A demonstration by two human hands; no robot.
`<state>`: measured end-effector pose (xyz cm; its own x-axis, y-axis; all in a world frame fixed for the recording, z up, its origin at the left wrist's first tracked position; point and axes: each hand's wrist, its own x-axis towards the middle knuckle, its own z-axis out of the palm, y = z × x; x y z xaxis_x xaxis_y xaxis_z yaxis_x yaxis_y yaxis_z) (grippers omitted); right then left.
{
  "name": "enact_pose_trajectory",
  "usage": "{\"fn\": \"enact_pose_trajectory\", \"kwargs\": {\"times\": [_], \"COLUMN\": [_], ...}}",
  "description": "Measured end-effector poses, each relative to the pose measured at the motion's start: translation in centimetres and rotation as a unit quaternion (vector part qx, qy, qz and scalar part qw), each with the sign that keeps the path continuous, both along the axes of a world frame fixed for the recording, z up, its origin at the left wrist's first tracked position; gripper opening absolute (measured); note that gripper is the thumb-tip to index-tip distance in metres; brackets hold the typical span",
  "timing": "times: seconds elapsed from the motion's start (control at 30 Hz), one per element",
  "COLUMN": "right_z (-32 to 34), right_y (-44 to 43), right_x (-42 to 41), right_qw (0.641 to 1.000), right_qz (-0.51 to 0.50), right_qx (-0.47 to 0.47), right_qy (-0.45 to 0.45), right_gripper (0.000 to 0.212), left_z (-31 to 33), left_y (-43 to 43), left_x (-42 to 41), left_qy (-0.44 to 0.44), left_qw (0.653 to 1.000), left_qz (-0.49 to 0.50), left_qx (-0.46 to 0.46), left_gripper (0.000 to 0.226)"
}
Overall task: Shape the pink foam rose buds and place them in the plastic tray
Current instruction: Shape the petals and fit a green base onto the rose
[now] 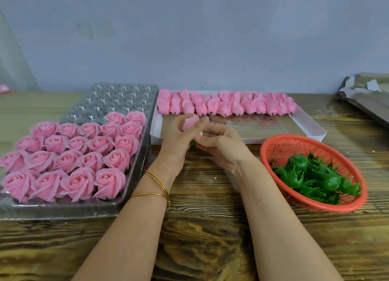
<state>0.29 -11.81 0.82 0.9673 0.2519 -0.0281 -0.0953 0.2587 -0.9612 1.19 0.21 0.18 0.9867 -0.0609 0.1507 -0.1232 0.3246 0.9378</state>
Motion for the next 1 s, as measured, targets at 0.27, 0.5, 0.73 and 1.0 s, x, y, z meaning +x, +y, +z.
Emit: {"fn": "enact_pose_trajectory", "kwargs": {"times": [0.27,0.5,0.73,1.0], "right_z": [0.29,0.23,0.19,0.39], "right_y": [0.36,0.55,0.46,0.09], "right_x": [-0.39,-0.46,-0.32,0.18], "right_qw": [0.999,0.998,0.999,0.995], "right_qz": [0.004,0.034,0.021,-0.067], "right_qx": [-0.036,-0.004,0.016,-0.064], "right_qy": [-0.029,-0.049,-0.021,-0.031], "right_gripper": [0.042,0.041,0.050,0.043], "left_z": [-0.55,-0.49,-0.32,-0.94], "left_y": [-0.49,-0.31,-0.33,-0.58], "left_x": [-0.01,-0.27,-0.49,0.03], "left_qy": [-0.019,-0.026,0.002,-0.025], "left_qw": [0.998,0.998,0.999,0.992], "left_qz": [-0.015,-0.034,-0.021,0.059], "left_qx": [0.056,0.037,0.038,0.105], "left_gripper": [0.023,0.017,0.006,0.011]}}
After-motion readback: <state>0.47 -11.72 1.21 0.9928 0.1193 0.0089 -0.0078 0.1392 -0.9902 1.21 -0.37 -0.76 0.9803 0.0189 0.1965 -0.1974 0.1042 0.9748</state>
